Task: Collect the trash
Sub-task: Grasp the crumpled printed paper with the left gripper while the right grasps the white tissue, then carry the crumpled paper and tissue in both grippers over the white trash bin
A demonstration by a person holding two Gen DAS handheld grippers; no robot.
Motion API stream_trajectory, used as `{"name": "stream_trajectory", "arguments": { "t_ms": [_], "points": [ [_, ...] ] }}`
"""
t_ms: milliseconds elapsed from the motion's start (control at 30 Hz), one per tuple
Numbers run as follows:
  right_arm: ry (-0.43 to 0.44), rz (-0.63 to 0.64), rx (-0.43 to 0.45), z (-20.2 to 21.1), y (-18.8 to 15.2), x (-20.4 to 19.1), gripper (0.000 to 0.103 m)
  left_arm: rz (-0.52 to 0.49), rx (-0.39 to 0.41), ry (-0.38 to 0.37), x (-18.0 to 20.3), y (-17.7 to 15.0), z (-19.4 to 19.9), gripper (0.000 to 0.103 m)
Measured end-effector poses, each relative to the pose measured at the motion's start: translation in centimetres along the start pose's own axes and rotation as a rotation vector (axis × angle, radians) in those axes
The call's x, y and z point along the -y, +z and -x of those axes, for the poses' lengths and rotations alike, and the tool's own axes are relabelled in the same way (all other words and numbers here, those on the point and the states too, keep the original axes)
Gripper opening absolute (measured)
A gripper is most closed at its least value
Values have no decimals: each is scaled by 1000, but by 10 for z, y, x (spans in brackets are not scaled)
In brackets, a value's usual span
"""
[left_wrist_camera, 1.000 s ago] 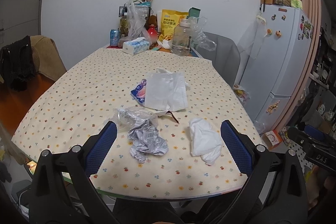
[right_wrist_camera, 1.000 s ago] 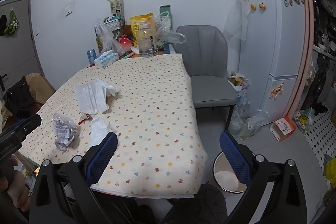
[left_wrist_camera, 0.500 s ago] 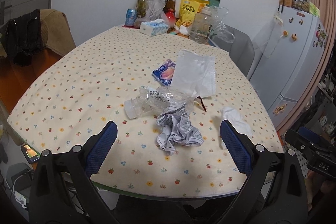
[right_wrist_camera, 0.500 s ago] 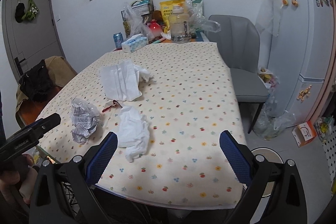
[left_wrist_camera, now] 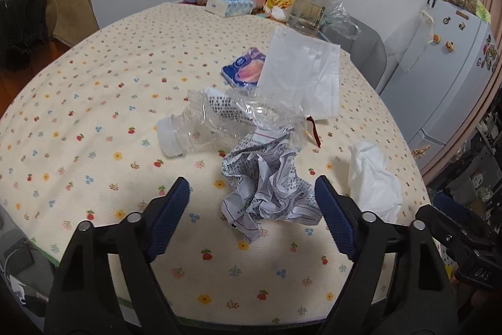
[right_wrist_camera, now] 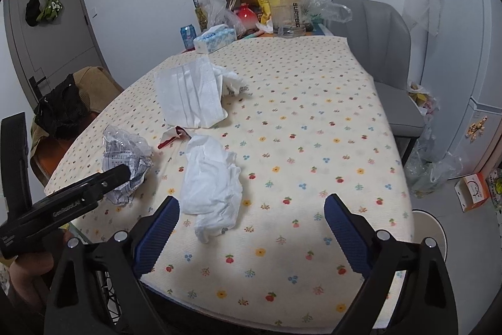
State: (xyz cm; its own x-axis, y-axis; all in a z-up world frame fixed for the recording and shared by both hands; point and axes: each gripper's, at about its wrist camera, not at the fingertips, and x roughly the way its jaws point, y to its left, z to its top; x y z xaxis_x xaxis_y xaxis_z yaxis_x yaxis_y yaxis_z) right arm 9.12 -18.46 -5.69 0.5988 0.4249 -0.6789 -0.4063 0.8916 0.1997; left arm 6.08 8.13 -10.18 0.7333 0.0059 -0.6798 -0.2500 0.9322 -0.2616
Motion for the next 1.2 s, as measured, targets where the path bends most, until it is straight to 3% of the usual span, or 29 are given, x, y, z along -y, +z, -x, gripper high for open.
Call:
{"name": "stream_trajectory", "arguments": {
  "t_ms": [67,133,200,367,467,600,667,800,1200],
  "points": [
    [10,7,-5,-4,0,-2,90,9,-19,-7,-1,-1,-5,65],
    [19,20,-13,-9,0,-5,90,23,-44,-28,-3,-2,-10,40],
    [27,30,-26,-16,0,-9,88,24,-45,-34,-4,-2,-11,33],
    [42,69,-55,-32,3,-23,83,21,18,-28,-6,7,8,31],
    [48,93,-67,-41,2,-32,74,19,59,-20,-8,15,20,31],
    [41,126,-111,-53,0,-40,30,7,96,-12,-7,22,31,31],
    [43,131,-98,-50,0,-41,19,4,104,-12,-6,25,34,31],
    [43,130,-57,-33,4,-37,14,-7,115,-15,-1,25,38,31],
    [-4,62,55,21,19,4,14,-85,161,-77,49,28,51,31]
  ]
}}
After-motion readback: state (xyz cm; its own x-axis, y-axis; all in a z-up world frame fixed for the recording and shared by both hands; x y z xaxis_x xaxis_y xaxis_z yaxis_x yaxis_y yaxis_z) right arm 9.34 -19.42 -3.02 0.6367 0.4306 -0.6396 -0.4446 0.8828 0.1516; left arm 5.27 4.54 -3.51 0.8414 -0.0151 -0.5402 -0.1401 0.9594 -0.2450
